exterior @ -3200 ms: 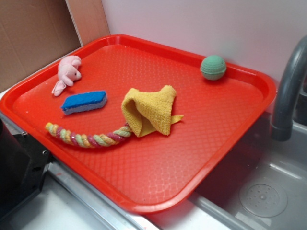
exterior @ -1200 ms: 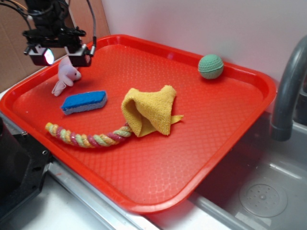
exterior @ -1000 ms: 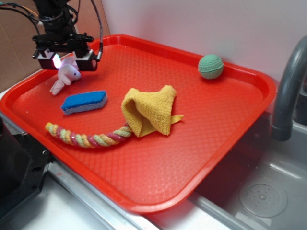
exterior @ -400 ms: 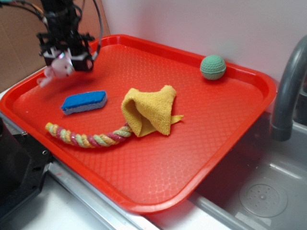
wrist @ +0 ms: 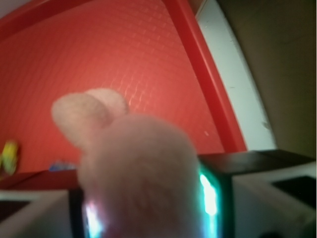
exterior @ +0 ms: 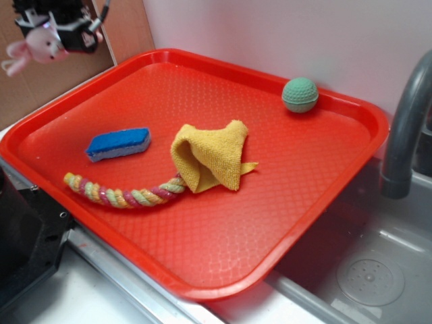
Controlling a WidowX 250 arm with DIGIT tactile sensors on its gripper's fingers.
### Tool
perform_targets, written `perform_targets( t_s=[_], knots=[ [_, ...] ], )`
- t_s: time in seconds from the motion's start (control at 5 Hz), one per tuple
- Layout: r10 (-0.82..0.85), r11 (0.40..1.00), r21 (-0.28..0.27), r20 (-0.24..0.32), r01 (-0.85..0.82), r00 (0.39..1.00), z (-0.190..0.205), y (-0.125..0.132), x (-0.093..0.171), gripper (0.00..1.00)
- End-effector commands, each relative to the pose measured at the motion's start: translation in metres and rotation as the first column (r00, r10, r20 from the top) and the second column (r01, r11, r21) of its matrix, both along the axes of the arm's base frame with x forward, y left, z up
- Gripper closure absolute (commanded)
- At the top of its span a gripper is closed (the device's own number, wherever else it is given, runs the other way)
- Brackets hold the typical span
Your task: Grab the pink bunny.
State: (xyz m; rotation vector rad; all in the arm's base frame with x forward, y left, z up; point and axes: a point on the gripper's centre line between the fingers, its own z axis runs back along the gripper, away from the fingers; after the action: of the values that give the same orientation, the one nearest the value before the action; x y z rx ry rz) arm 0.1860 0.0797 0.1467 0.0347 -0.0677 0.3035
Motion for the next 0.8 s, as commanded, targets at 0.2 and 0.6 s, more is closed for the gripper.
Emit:
perform_targets(
  t_s=[0.2,0.6],
  knots=[
    [-0.322,0.945,0.077,0.040,0.319,0.946,0.050,-0.067,0.005,1.00],
    [-0.343,0.939,0.053,0.063,0.340,0.937,0.047,-0.068,0.016,1.00]
  ],
)
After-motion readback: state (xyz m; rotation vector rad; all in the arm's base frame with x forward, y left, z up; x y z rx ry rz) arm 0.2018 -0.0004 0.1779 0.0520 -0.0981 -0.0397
